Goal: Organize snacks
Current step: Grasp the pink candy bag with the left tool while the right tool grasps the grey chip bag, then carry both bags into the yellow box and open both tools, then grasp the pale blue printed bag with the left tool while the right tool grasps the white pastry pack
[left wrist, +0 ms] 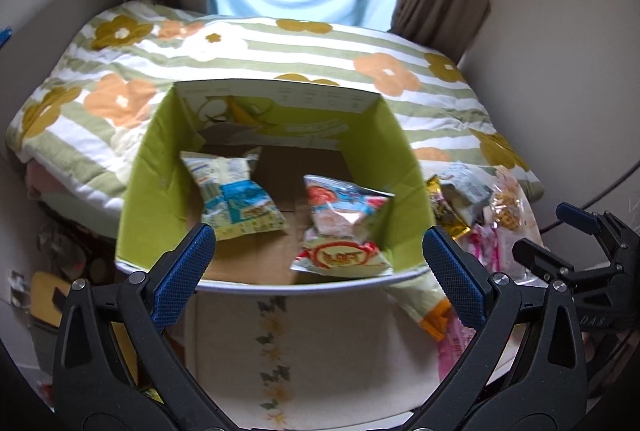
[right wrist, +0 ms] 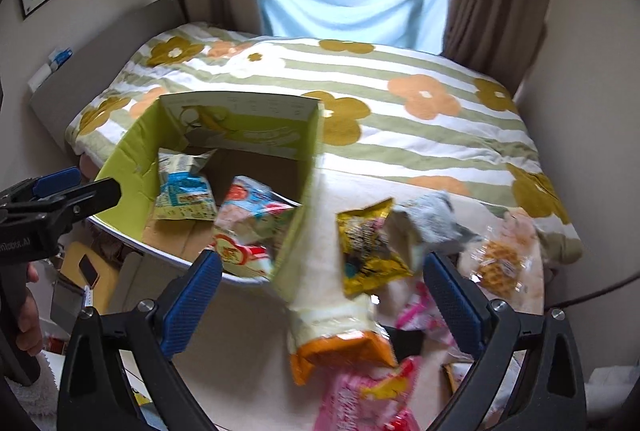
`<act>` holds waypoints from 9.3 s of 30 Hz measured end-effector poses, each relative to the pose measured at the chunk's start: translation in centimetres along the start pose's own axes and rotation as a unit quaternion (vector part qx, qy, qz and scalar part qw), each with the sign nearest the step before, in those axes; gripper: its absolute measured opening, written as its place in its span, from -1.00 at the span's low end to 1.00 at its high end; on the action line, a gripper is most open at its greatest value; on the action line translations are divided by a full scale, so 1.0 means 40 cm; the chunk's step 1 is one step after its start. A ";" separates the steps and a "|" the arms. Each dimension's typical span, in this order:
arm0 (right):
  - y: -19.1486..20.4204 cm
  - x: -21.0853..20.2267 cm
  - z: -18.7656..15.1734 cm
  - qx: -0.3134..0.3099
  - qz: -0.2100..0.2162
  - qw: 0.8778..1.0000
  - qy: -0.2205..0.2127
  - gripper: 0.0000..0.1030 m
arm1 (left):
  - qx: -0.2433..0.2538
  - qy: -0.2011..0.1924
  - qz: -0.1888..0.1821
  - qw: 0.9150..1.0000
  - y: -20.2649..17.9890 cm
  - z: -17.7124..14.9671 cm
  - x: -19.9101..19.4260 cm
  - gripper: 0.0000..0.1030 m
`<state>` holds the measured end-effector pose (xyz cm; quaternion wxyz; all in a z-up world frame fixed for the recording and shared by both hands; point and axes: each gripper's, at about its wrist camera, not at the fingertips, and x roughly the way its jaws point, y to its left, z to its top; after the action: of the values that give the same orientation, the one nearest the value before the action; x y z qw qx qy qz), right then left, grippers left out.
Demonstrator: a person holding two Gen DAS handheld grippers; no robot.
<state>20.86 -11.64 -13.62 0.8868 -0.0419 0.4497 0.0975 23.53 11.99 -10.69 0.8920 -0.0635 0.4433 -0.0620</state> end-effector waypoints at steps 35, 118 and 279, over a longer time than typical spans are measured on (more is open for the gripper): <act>-0.551 -0.042 -0.473 0.112 0.036 0.990 0.073 0.95 | -0.059 0.199 -0.011 0.978 -0.553 -0.408 0.297 1.00; -0.435 -0.049 -0.199 0.120 0.124 0.985 -0.003 0.24 | -0.103 0.039 -0.030 0.993 -0.373 -0.119 0.045 0.29; -0.612 0.343 -0.307 0.261 -0.007 0.949 0.175 0.67 | -0.048 0.215 -0.078 0.972 -0.612 0.069 0.770 -0.04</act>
<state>24.23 -35.70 -32.28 0.7745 0.1717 0.6076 -0.0382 42.85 -17.08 -29.04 0.7644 -0.1256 0.6204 -0.1223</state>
